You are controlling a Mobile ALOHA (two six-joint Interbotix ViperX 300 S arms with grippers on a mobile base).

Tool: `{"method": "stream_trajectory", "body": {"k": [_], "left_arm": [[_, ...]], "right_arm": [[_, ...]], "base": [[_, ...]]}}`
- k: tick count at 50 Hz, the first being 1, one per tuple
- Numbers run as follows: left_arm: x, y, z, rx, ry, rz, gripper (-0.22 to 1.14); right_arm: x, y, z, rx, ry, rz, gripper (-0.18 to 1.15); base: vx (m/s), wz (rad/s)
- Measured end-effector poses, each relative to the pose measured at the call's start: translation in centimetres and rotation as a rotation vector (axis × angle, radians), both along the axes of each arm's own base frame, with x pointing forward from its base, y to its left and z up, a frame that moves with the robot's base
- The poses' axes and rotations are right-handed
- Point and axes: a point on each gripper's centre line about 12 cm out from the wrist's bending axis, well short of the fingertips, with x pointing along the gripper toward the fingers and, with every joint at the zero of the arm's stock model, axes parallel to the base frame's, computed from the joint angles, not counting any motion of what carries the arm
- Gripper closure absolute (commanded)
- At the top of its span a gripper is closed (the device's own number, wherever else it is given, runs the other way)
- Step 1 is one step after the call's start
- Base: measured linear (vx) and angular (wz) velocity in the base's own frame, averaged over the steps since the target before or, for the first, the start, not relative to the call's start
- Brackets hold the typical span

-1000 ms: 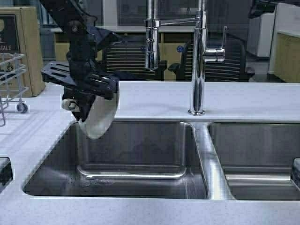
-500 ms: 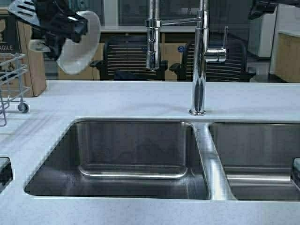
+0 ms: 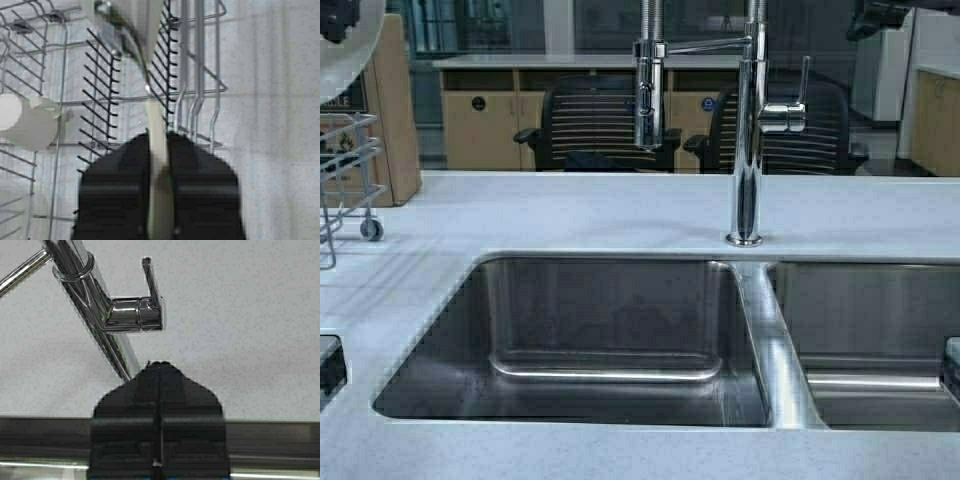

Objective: Wash the pan

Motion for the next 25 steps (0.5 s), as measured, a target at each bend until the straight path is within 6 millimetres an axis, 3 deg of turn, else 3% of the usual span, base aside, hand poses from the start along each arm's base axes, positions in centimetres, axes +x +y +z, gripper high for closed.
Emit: {"method": "stream_trajectory", "body": {"k": [25], "left_arm": [[-2.6, 6.1, -3.3, 0.017, 0.011, 0.119, 0.89]], "right_arm": [[0.6, -0.2, -1.9, -0.010, 0.048, -0.003, 0.92]], "base": [[0.00, 0.00]]}}
